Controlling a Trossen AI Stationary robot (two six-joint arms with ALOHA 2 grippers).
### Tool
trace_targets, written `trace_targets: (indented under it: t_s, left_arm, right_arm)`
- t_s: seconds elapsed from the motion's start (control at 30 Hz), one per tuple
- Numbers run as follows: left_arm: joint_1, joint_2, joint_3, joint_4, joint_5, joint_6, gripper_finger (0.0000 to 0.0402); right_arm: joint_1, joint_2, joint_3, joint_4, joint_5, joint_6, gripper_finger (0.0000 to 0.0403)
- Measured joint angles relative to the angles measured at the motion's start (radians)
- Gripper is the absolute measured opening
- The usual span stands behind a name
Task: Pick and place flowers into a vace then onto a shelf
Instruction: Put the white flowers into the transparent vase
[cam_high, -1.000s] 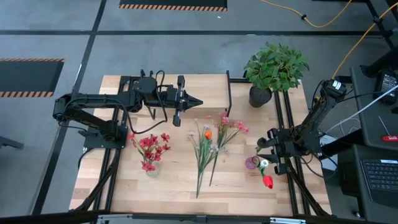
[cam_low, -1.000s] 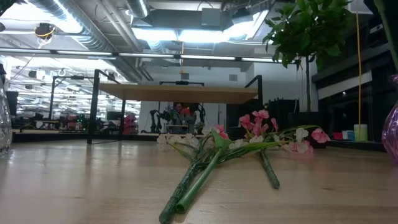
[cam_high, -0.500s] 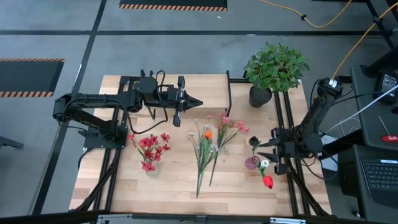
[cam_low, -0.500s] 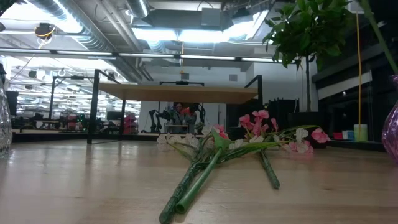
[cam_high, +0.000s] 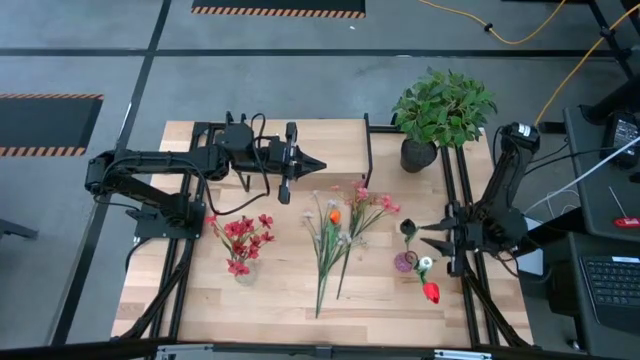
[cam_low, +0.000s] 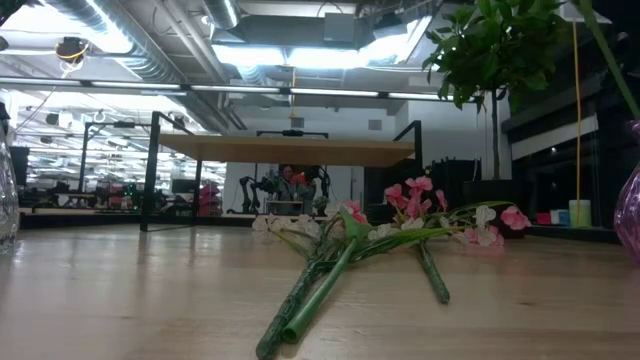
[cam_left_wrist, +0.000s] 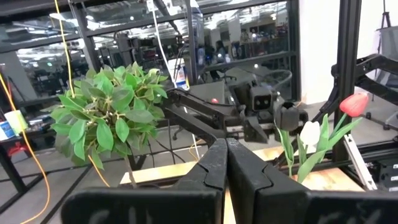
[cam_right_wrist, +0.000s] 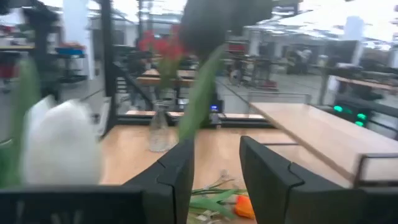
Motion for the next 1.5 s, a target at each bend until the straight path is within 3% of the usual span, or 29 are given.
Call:
trace_targets:
  t_s: [0.2,0.5,0.7,0.83,1.03,1.5]
  left_arm:
    - [0.0,0.0,0.0,-0.054,-0.001,0.002,0.0006]
    - [0.0,0.003,0.0,-0.125,-0.01,-0.037,0.0006]
    - [0.0,0.045,0.014,-0.208,-0.227,-0.143,0.0002]
    - [0.006,0.103,0.069,-0.328,-0.256,-0.22,0.0003]
    - [0.007,0.225,0.232,-0.561,-0.271,-0.321,0.0001]
    - [-0.054,0.582,0.79,-1.205,-0.383,-0.613,0.0002]
  right_arm:
    - [0.023,-0.025,0.083,0.009,0.053,-0.116,0.011]
    - [0.026,-0.025,0.197,0.009,0.056,-0.296,0.0007]
    - [-0.003,-0.027,0.158,0.006,0.11,-0.288,0.0004]
    - [-0.038,-0.029,0.143,0.006,0.112,-0.287,0.0006]
    - [-0.09,-0.029,0.143,0.007,0.111,-0.296,0.0003]
    - [-0.188,-0.06,0.142,0.013,0.11,-0.352,0.0005]
